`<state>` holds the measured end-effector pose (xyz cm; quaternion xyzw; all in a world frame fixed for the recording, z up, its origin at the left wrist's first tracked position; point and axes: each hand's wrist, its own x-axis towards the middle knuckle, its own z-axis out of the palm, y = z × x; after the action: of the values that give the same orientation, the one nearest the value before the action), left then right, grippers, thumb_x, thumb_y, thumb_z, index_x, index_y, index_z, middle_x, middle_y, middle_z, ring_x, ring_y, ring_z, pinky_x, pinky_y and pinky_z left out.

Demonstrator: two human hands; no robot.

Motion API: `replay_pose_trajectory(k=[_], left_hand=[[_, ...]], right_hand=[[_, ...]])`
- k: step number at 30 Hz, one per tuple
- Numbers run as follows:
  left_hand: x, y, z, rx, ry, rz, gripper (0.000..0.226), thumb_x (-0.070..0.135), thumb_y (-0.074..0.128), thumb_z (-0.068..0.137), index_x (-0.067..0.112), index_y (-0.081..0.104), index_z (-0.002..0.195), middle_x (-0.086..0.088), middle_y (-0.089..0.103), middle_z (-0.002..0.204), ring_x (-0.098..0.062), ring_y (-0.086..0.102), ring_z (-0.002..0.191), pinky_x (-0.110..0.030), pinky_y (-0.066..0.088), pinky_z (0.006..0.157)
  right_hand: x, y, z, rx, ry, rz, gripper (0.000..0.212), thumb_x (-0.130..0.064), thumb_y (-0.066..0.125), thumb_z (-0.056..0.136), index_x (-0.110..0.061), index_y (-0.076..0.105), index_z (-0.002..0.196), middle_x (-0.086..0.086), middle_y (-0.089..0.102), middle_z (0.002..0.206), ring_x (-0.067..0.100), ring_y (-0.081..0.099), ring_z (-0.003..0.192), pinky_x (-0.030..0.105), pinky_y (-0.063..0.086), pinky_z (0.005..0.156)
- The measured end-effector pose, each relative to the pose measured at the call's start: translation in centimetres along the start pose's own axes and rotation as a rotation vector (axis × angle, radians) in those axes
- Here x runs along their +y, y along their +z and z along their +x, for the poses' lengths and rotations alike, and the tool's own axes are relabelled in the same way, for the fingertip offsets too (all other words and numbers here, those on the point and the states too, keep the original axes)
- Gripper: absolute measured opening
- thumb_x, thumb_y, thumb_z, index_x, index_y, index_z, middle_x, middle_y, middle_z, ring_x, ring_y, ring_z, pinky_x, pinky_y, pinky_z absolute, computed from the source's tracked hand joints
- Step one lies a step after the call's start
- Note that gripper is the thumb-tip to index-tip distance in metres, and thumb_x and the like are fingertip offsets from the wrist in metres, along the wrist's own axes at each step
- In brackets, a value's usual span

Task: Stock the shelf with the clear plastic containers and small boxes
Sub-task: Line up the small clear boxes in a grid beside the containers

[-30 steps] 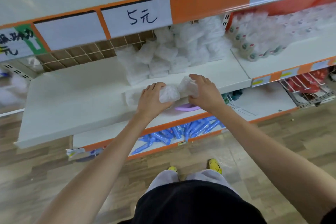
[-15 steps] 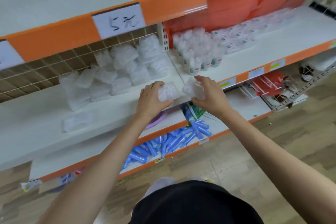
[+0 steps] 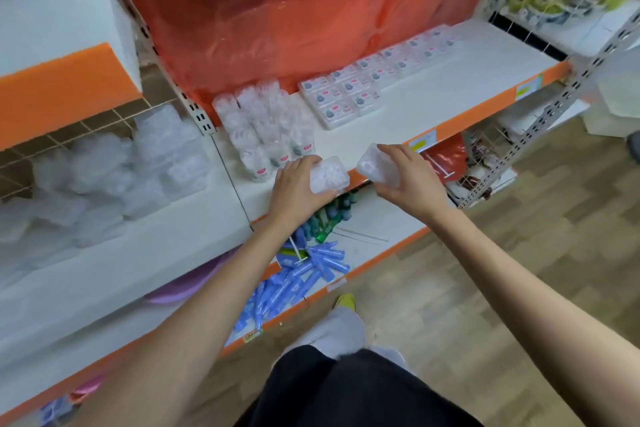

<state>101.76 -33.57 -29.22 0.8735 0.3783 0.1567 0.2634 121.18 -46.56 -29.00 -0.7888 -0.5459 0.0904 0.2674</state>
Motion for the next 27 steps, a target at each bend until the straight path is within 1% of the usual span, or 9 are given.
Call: replay_pose_trajectory(k=[3,5,7,9,10,15,17,22,27], left_hand=[[1.9,2.4,4.3,-0.01,0.033,-0.016,0.063,0.039,0.079,0.075,0.013,0.055,0.126,-0.005,0.06,0.123,-0.027,0.051,0.114,-0.033,0.033,0.096],[2.7,4.2,7.5,-0.014,0.049,-0.02,0.062,0.04,0.079,0.075,0.014,0.055,0.126,-0.004,0.06,0.122,-0.026,0.052,0.114,-0.03,0.031,0.093],[3.5,5.9,10.8,-0.016,0.047,-0.015,0.063,0.039,0.08,0.074,0.015,0.055,0.127,-0.003,0.06,0.125,-0.026,0.051,0.117,-0.03,0.03,0.094],[4.3,7.2,13.9,-0.008,0.032,-0.014,0.066,0.036,0.082,0.073,0.015,0.054,0.128,-0.003,0.059,0.127,-0.026,0.05,0.119,-0.03,0.029,0.097],[4.8,7.6,15.3,-0.004,0.022,-0.017,0.067,0.035,0.082,0.072,0.015,0.053,0.129,-0.003,0.059,0.127,-0.027,0.05,0.12,-0.03,0.029,0.098],[6.5,9.3,21.3,-0.012,0.001,-0.024,0.068,0.035,0.082,0.072,0.016,0.053,0.13,-0.004,0.058,0.128,-0.028,0.049,0.119,-0.034,0.031,0.098],[6.9,9.9,23.2,-0.015,-0.022,-0.013,0.067,0.034,0.081,0.074,0.016,0.051,0.132,-0.004,0.057,0.129,-0.027,0.047,0.121,-0.032,0.027,0.097],[7.7,11.1,26.3,-0.026,-0.068,0.006,0.067,0.036,0.079,0.076,0.017,0.05,0.134,-0.003,0.055,0.132,-0.026,0.047,0.124,-0.032,0.027,0.1],[8.4,12.2,27.8,0.009,-0.162,-0.025,0.063,0.031,0.079,0.075,0.018,0.052,0.13,-0.003,0.057,0.129,-0.026,0.048,0.12,-0.029,0.027,0.097]], right_hand=[[3.9,-1.1,1.8,0.001,0.018,-0.012,0.071,-0.025,0.074,0.078,-0.011,0.048,0.143,0.008,0.052,0.14,0.028,0.051,0.127,0.042,0.044,0.1],[6.6,-2.0,3.4,-0.006,0.035,-0.021,0.07,-0.025,0.072,0.078,-0.01,0.049,0.142,0.008,0.053,0.14,0.028,0.05,0.128,0.039,0.043,0.101],[9.1,-3.1,5.5,-0.009,0.056,-0.027,0.069,-0.029,0.069,0.079,-0.008,0.049,0.141,0.01,0.053,0.139,0.029,0.05,0.127,0.038,0.041,0.101],[11.3,-4.2,7.7,-0.038,0.075,-0.027,0.069,-0.022,0.072,0.079,-0.006,0.048,0.142,0.013,0.052,0.139,0.031,0.05,0.127,0.038,0.04,0.103],[12.4,-4.6,8.8,-0.055,0.082,-0.034,0.069,-0.019,0.074,0.079,-0.006,0.047,0.142,0.013,0.051,0.139,0.031,0.05,0.127,0.038,0.04,0.104],[16.8,-5.8,14.8,-0.108,0.121,-0.049,0.073,-0.022,0.074,0.08,-0.009,0.043,0.145,0.013,0.047,0.14,0.032,0.048,0.128,0.044,0.042,0.103],[18.3,-6.0,16.8,-0.136,0.139,-0.053,0.074,-0.019,0.073,0.08,-0.01,0.04,0.146,0.012,0.045,0.143,0.032,0.046,0.129,0.045,0.041,0.104],[21.7,-6.5,21.0,-0.165,0.151,-0.049,0.074,-0.02,0.074,0.081,-0.01,0.04,0.146,0.014,0.044,0.144,0.034,0.045,0.129,0.046,0.04,0.104],[25.4,-6.3,24.8,-0.241,0.117,-0.05,0.076,-0.028,0.076,0.081,-0.01,0.04,0.146,0.013,0.045,0.145,0.033,0.046,0.129,0.045,0.04,0.103]])
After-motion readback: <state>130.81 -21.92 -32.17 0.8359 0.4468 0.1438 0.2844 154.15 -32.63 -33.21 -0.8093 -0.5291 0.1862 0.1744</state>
